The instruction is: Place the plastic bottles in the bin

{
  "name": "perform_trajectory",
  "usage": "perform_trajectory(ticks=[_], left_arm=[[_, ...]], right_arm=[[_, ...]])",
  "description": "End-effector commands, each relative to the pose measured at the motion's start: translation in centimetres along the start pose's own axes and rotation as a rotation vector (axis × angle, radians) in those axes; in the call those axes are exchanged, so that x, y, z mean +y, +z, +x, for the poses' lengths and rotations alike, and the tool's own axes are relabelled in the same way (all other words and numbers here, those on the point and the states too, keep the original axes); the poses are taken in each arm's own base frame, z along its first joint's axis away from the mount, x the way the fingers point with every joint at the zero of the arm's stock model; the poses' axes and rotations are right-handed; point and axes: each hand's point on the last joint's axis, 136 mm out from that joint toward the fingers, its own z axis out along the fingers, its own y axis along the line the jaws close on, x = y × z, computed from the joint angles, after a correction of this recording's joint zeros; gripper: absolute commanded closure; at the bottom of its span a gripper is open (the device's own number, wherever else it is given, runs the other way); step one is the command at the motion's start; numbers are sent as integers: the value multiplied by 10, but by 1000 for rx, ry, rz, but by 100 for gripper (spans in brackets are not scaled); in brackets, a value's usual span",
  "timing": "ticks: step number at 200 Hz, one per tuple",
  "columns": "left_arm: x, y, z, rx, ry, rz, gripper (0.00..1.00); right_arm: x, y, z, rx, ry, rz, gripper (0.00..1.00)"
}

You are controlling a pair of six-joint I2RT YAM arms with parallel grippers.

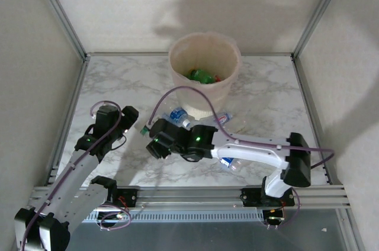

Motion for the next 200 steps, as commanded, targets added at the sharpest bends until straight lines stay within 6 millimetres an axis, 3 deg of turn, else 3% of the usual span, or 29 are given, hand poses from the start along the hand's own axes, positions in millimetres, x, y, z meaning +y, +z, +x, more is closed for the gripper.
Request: perform_trajectory(ticks=[1, 41, 67, 96, 145, 162, 166, 176, 200], left_arm=[[-13, -7, -10, -22, 13, 27, 16], [-10, -6, -7, -12, 8, 27, 16], [-8, -3, -2, 7, 1, 35, 16], [-5, -1, 3, 24, -1, 33, 17], [-10, 3, 18, 58, -5, 63, 18], [-14, 4, 24, 67, 4, 72, 18], [-15, 4, 26, 69, 5, 76, 18], [-20, 3, 30, 77, 13, 95, 18], [-31, 3, 38, 93, 40, 126, 17]], right_arm=[[-36, -56, -65, -217, 82, 87, 47], [-93, -149, -144, -531, 224, 203, 42], [-145, -173, -170, -612, 331, 277, 42], [-187, -169, -181, -599, 379, 338, 43], [-256, -146, -182, -548, 484, 399, 44], [-268, -131, -178, -521, 503, 388, 44], [-281, -131, -175, -520, 520, 406, 44], [-289, -123, -172, -503, 534, 410, 44], [-301, -105, -164, -469, 549, 410, 43]])
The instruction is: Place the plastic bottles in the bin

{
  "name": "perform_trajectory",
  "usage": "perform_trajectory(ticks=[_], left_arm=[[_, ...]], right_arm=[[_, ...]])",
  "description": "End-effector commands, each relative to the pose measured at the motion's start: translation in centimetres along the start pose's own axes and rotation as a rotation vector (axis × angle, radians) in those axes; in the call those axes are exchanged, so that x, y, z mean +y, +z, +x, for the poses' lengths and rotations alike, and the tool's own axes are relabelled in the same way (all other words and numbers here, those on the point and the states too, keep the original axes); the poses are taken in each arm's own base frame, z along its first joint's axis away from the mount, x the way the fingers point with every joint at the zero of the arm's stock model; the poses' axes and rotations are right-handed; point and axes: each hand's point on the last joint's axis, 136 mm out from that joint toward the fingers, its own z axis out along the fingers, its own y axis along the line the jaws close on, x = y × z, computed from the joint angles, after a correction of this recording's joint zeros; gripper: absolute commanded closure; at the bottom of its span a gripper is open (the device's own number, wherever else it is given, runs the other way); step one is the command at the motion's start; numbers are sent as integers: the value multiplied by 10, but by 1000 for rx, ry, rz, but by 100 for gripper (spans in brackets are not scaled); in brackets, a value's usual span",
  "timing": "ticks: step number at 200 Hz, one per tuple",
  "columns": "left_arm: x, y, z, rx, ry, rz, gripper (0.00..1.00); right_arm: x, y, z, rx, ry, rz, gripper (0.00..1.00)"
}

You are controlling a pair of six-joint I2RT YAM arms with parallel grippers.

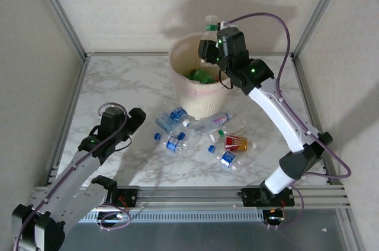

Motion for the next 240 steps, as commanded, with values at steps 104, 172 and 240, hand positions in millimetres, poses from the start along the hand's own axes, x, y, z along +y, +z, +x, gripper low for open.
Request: perform_trajectory(ticks=[104, 172, 240], left_arm=[[-20, 10, 16, 11, 84, 16, 16], [-35, 18, 29, 46, 137, 29, 18], [-50, 15, 32, 43, 157, 57, 19]], right_arm=[[-15, -47, -5, 6, 43, -38, 17], [-95, -111, 74, 98, 110, 173, 15], [-162, -102, 212, 351, 258, 400, 15]])
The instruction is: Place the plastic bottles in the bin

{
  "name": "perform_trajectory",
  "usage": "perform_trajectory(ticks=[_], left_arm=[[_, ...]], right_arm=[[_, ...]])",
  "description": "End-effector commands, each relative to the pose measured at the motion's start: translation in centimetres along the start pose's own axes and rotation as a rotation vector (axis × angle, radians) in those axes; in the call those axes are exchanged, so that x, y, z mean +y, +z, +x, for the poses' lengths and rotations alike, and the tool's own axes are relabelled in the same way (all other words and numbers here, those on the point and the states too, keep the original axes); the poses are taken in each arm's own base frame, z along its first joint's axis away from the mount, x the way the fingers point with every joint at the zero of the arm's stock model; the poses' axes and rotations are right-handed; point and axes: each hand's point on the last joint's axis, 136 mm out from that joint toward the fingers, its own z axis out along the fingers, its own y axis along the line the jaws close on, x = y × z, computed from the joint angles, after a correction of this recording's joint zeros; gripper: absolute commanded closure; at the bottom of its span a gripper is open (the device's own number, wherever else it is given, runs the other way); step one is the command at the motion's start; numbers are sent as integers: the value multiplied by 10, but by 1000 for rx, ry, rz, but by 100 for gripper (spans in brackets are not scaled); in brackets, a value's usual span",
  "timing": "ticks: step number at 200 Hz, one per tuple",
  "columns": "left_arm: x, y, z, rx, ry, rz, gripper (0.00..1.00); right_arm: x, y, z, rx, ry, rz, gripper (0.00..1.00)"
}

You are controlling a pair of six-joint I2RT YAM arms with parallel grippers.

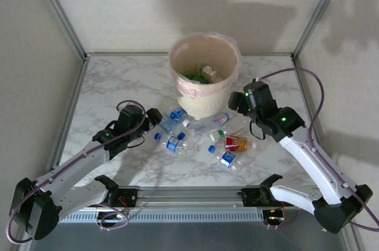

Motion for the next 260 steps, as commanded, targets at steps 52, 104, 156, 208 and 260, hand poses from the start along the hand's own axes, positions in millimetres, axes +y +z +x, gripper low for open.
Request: perform_trajectory(ticks=[52, 104, 156, 208, 260], left_arm=[[-4, -8, -5, -41, 23, 10, 19], [-5, -8, -7, -47, 26, 9, 19], [-11, -3, -6, -39, 7, 29, 19], [-11, -3, -6, -38, 4, 28, 19], [-10, -1, -4, -32, -5, 30, 19]], right_arm=[[-59, 41, 104, 214, 203, 175, 15], [-21, 37, 153, 390, 35, -64, 9], [-17, 28, 192, 491, -81, -98, 6], [-6, 35, 231, 570, -201, -85, 7], [5, 37, 258, 626, -293, -80, 9]])
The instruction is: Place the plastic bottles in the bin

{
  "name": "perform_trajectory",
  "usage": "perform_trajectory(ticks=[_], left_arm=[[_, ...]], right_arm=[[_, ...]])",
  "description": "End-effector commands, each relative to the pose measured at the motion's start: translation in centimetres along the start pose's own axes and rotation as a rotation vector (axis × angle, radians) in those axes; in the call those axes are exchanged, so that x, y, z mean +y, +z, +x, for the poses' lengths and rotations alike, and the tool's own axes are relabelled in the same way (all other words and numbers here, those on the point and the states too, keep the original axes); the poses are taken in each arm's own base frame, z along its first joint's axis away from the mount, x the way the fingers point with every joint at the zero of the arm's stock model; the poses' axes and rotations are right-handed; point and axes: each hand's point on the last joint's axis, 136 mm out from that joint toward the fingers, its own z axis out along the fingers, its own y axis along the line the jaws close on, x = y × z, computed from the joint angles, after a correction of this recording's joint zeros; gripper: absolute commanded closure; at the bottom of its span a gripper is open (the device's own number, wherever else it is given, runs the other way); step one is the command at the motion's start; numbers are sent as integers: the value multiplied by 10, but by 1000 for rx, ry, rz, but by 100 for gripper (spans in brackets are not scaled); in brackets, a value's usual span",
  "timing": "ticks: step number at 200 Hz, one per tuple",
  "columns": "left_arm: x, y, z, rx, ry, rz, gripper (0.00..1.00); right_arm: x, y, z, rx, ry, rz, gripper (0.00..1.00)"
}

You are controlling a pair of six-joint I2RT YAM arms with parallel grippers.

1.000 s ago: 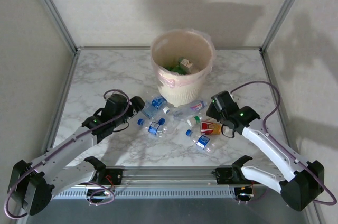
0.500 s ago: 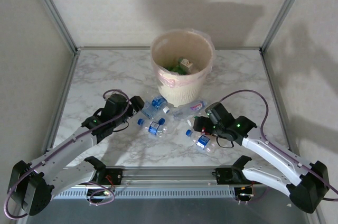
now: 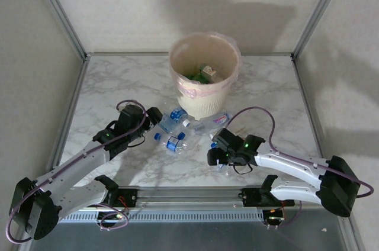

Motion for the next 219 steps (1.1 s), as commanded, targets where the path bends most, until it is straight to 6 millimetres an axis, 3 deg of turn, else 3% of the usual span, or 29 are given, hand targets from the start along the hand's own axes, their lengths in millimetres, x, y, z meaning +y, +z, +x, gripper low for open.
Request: perform_trajectory(ticks=[1, 59, 93, 137, 176, 219], left_arm=[[-6, 0, -1, -7, -4, 22, 19], [-4, -5, -2, -14, 3, 19, 18], [0, -7, -2, -19, 0, 13, 18], [3, -7, -3, -26, -6, 7, 18], [3, -7, -6, -36, -11, -1, 18], [3, -10, -8, -47, -20, 2, 18]], right_arm=[[4, 9, 4, 16, -16, 17, 9], [14, 31, 1, 29, -48, 48, 17], [15, 39, 2, 42, -55, 59, 29], [25, 28, -2, 17, -63, 37, 44], [56, -16, -28, -96, -90, -56, 47], [98, -108, -79, -322, -151, -213, 49]])
